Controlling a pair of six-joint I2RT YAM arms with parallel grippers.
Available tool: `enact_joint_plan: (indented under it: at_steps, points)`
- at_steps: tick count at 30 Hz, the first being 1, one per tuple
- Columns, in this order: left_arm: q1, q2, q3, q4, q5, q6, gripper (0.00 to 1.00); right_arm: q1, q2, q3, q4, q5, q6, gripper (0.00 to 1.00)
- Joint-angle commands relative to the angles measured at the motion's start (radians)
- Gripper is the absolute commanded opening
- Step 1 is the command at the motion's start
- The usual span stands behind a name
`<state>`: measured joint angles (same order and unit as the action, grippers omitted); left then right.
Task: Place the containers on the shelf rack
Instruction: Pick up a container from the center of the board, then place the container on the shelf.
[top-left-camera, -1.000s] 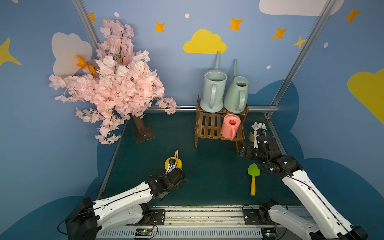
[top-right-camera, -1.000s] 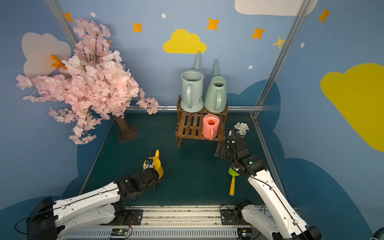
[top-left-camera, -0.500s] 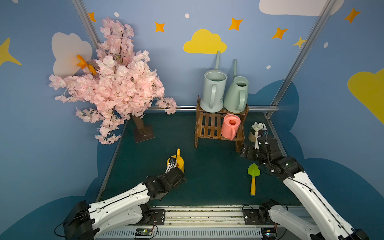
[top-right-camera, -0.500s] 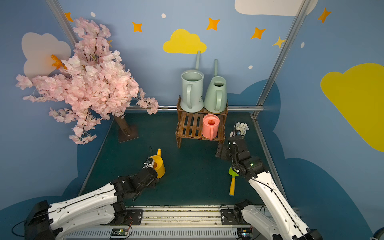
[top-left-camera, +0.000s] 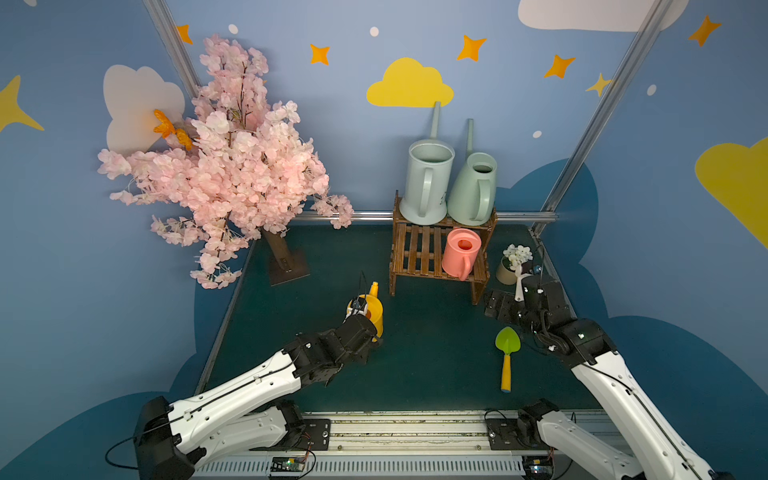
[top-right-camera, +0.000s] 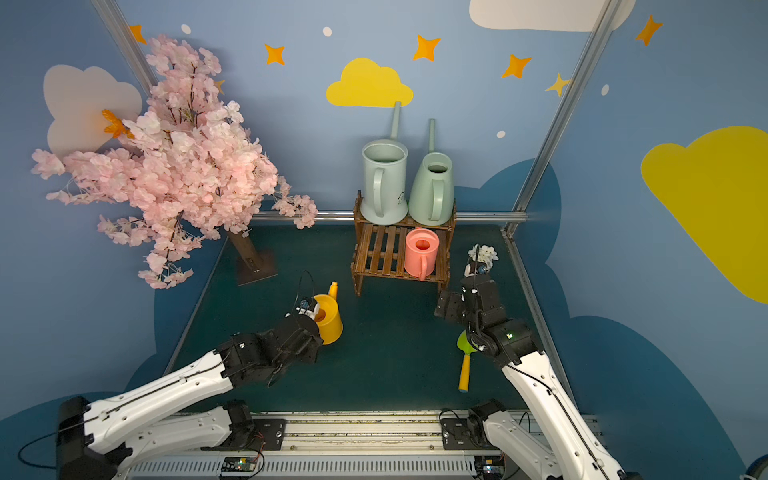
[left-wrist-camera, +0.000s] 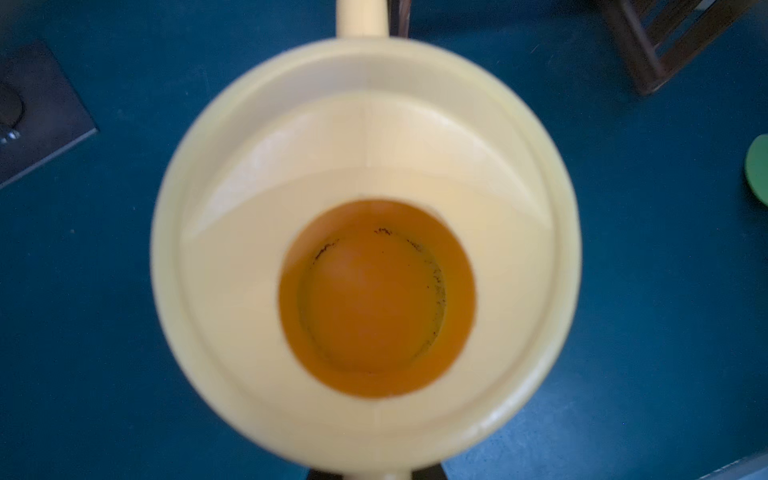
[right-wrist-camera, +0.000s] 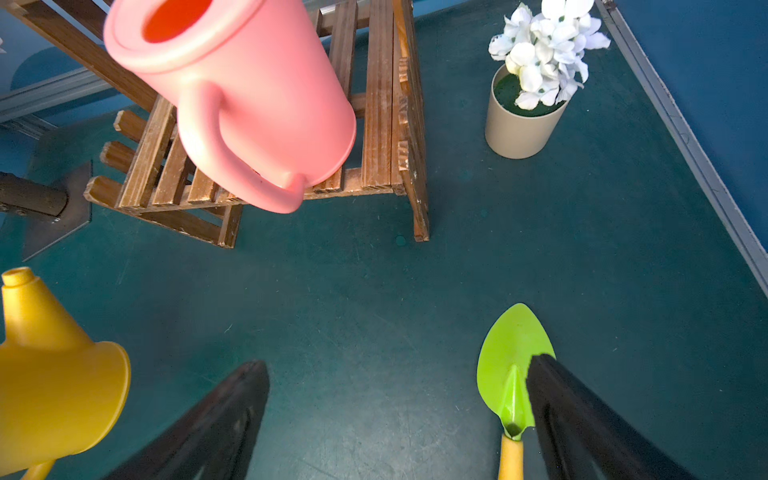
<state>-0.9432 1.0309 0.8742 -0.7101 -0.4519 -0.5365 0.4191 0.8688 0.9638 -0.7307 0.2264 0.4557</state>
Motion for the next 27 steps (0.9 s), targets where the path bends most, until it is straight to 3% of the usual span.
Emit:
enact_joint_plan:
  at_steps: [1, 13, 27]
  points:
    - [-0.004, 0.065, 0.162, -0.094, 0.031, 0.050, 0.10, -0.005, -0.022, -0.005, -0.037, 0.010, -0.015, 0.98]
    - [-0.014, 0.308, 0.525, -0.160, 0.120, 0.110, 0.09, -0.006, -0.050, 0.001, -0.061, 0.006, -0.015, 0.98]
    - [0.001, 0.616, 0.837, -0.183, 0.029, 0.161, 0.09, -0.006, -0.069, 0.002, -0.068, -0.006, -0.006, 0.98]
